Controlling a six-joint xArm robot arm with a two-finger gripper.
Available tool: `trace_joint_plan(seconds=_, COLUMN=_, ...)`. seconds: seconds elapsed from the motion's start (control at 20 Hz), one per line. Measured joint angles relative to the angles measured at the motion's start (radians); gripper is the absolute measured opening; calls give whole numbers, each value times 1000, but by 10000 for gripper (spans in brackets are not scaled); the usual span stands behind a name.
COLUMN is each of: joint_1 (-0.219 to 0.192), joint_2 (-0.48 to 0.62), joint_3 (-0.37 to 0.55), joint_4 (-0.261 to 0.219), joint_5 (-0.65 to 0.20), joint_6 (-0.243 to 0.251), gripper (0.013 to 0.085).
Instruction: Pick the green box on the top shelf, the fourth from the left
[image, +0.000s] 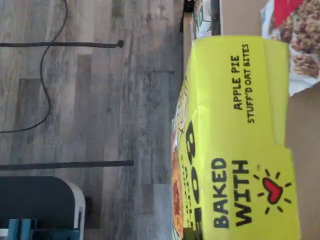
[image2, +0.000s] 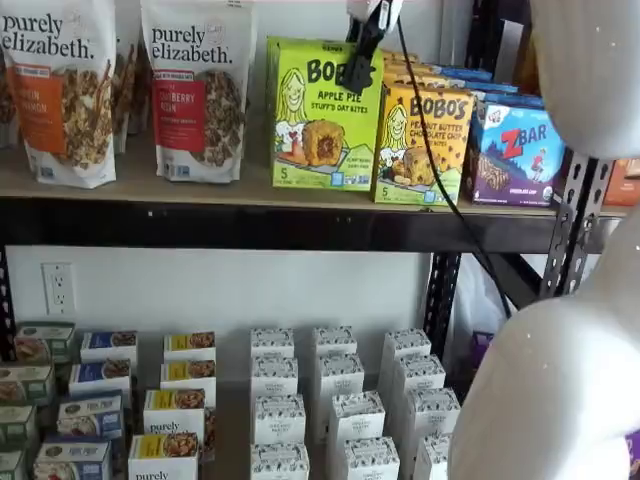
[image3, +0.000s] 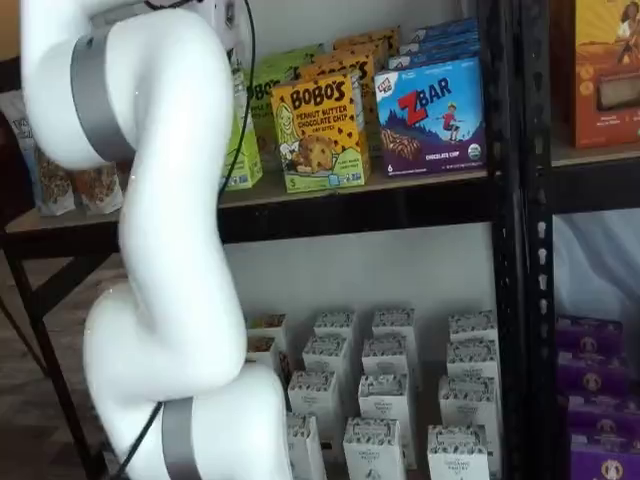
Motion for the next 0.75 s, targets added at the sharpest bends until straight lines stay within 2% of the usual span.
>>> trace_joint_plan(seconds=0.15, joint_1=-9, joint_2=-61, joint_3=49, joint_4=3, joint_5=1, joint_6=-5, gripper=290)
trace_joint_plan(seconds=0.45, joint_1=-21, joint_2=-236, joint_3=218, joint_4=-15, joint_5=-14, joint_6=-19, gripper=290)
trace_joint_plan(seconds=0.75, joint_1=-49, joint_2=-347, joint_3=313, joint_4=-3, joint_5=14, joint_6=-38, gripper=290)
